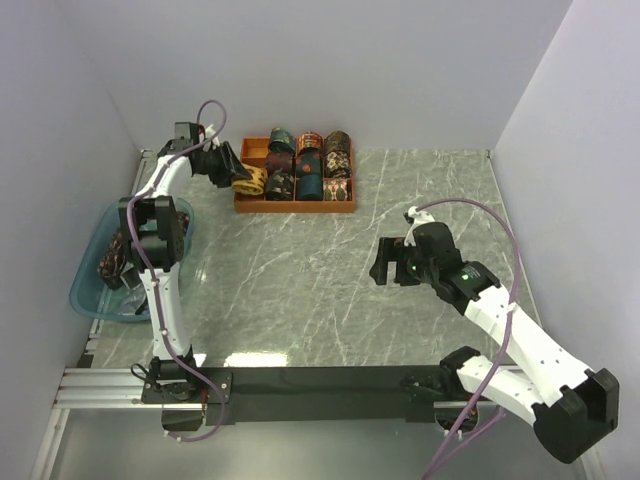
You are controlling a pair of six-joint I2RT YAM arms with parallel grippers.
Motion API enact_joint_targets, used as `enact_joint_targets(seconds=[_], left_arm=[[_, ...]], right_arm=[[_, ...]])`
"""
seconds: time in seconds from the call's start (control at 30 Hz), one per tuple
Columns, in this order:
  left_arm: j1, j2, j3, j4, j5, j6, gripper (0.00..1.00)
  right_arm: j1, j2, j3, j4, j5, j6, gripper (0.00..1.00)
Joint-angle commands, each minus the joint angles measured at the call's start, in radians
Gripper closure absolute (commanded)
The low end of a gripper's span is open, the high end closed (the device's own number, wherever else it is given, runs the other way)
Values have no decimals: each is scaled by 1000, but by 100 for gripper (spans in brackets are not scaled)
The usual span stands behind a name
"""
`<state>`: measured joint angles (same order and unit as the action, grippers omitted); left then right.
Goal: Roll the ties
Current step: Place the rolled tie into the container
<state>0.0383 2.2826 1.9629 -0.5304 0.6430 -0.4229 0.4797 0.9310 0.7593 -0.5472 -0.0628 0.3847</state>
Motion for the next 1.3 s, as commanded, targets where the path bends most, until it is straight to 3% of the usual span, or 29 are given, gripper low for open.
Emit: enact_joint_targets(seconds=[0.0,0.3,1.03,1.2,1.27], left_arm=[[-3,-60,-35,-22,21,27,99],[-5,-75,-55,-97,-57,65,99],[-175,23,82,-158,-546,119,99],[-199,38,91,-157,-586,119,94],[-212,38,94,-155,-589,119,84]], right_arm=[[-6,15,44,16,26,0,3],[-6,55,55,30,12,-20,4],[-6,54,25,36,6,-3,5],[-4,49,20,35,8,2,5],[-4,45,17,33,12,2,5]])
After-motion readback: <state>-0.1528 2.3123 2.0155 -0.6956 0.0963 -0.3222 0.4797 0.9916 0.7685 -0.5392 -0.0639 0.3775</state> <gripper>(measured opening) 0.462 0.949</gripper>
